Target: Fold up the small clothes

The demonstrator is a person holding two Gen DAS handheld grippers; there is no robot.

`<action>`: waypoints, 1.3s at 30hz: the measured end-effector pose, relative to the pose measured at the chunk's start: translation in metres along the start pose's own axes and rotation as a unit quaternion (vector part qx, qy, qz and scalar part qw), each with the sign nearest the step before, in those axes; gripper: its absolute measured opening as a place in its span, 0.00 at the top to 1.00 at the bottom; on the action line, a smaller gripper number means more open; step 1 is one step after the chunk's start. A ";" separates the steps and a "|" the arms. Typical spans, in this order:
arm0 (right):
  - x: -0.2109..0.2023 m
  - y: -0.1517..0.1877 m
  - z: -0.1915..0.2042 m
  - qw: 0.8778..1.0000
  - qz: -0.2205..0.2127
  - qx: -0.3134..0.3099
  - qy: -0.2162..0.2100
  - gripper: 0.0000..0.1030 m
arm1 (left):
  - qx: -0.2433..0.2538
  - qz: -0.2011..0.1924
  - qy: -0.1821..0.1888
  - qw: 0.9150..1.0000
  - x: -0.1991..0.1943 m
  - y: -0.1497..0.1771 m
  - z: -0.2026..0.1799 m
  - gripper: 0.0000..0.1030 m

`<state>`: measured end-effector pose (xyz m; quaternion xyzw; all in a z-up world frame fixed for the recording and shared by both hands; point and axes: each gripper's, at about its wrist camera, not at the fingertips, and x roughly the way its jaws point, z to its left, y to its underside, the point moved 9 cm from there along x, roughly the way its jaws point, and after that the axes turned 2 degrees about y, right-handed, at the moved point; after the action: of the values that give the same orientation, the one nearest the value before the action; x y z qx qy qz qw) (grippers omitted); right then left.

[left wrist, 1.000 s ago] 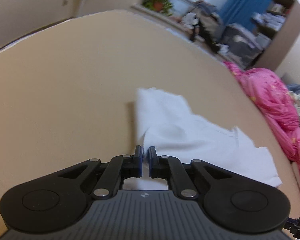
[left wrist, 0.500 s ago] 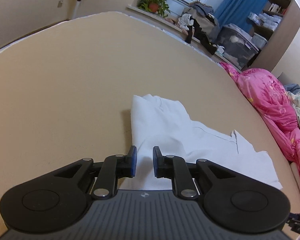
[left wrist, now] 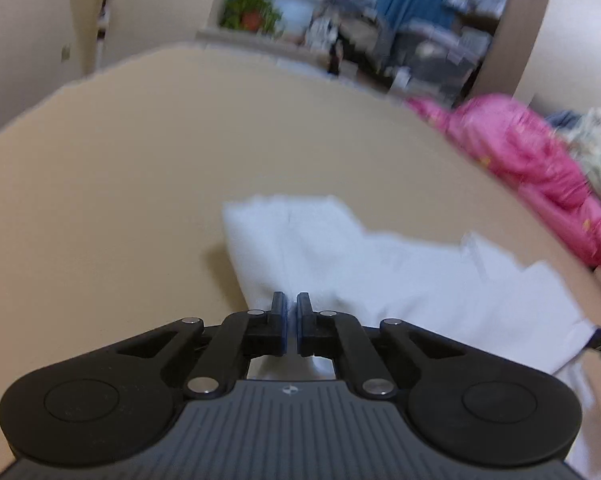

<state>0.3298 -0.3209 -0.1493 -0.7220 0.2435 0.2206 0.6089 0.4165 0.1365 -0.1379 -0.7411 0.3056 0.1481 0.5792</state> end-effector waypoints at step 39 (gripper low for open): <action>-0.045 -0.001 -0.039 0.990 0.054 0.133 0.003 0.71 | 0.079 0.042 -0.035 0.995 -0.086 0.021 -0.053 0.62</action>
<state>0.2961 -0.3554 -0.1149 -0.6212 0.3115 0.2167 0.6857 0.3298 0.1077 -0.0893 -0.6738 0.3267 0.1735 0.6396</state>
